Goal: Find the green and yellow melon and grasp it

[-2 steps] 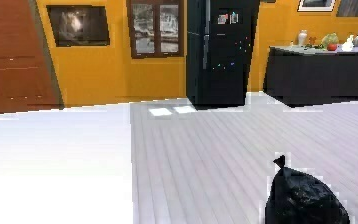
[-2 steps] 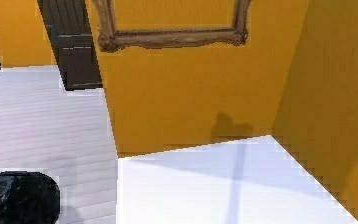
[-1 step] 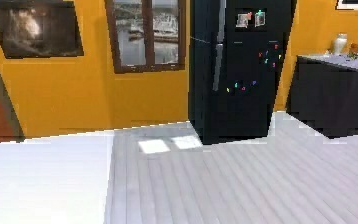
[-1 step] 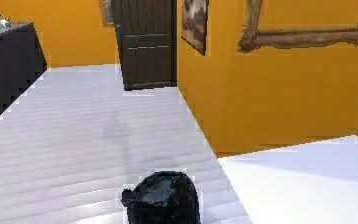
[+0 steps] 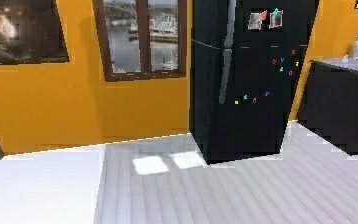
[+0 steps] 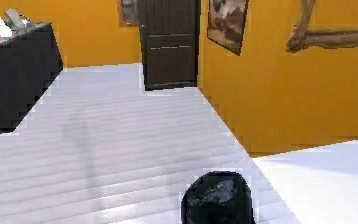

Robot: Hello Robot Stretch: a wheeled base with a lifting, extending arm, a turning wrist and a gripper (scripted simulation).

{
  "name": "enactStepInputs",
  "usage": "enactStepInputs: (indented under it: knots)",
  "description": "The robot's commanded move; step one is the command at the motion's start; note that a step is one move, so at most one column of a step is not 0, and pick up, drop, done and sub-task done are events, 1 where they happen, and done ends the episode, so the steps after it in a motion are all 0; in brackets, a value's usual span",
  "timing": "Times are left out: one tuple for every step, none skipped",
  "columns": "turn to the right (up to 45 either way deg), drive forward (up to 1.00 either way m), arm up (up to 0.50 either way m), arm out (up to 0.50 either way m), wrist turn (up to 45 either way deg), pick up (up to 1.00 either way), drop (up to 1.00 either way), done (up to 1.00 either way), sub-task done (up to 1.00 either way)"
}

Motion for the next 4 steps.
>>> enactStepInputs:
  knots:
    - [30.0, 0.0, 0.0, 0.0, 0.0, 0.0, 0.0, 0.0, 0.0]
    - [0.0, 0.45, 0.0, 0.0, 0.0, 0.0, 0.0, 0.0, 0.0]
    - [33.0, 0.0, 0.0, 0.0, 0.0, 0.0, 0.0, 0.0, 0.0]
    - [0.0, 1.0, 0.0, 0.0, 0.0, 0.0, 0.0, 0.0, 0.0]
